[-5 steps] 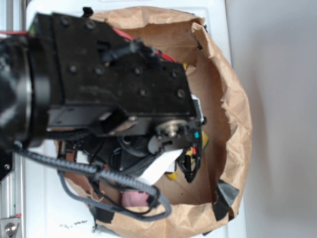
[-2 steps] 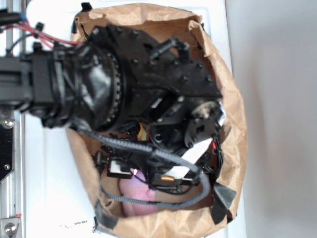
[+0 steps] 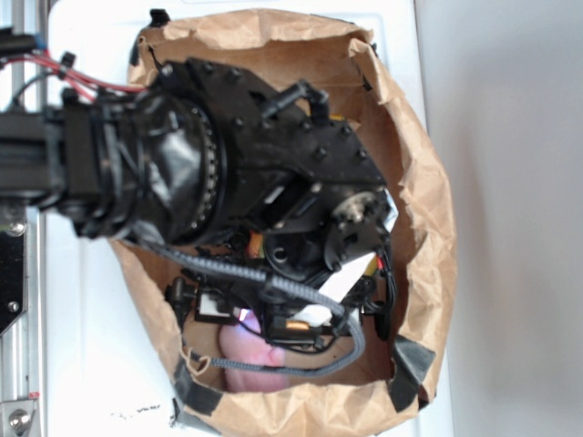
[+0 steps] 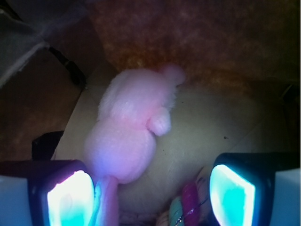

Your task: Grab the pink bunny.

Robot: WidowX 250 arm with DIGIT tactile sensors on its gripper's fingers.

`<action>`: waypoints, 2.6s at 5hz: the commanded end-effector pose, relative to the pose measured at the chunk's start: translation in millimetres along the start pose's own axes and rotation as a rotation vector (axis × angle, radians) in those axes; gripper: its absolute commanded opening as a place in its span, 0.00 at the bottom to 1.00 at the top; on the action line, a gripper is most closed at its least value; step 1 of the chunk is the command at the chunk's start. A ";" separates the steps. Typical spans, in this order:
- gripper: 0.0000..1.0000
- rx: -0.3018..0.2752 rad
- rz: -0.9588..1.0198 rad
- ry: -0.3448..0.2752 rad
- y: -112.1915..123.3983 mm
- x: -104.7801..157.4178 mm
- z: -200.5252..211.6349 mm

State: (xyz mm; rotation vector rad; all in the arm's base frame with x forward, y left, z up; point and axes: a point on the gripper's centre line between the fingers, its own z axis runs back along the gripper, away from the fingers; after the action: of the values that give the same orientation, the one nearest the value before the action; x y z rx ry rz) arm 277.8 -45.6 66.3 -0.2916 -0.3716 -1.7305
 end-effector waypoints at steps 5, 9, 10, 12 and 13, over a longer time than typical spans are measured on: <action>1.00 -0.038 -0.056 -0.020 -36.4 15.6 -15.3; 1.00 -0.036 -0.019 -0.090 -28.2 33.8 -8.1; 1.00 -0.035 -0.021 -0.109 -29.0 38.9 -5.6; 1.00 -0.030 -0.090 -0.109 -35.0 46.9 13.2; 1.00 -0.030 -0.090 -0.109 -35.0 46.9 13.2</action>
State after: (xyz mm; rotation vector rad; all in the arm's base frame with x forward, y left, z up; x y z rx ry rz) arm 240.2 -69.6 71.1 -0.4481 -0.3914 -1.7543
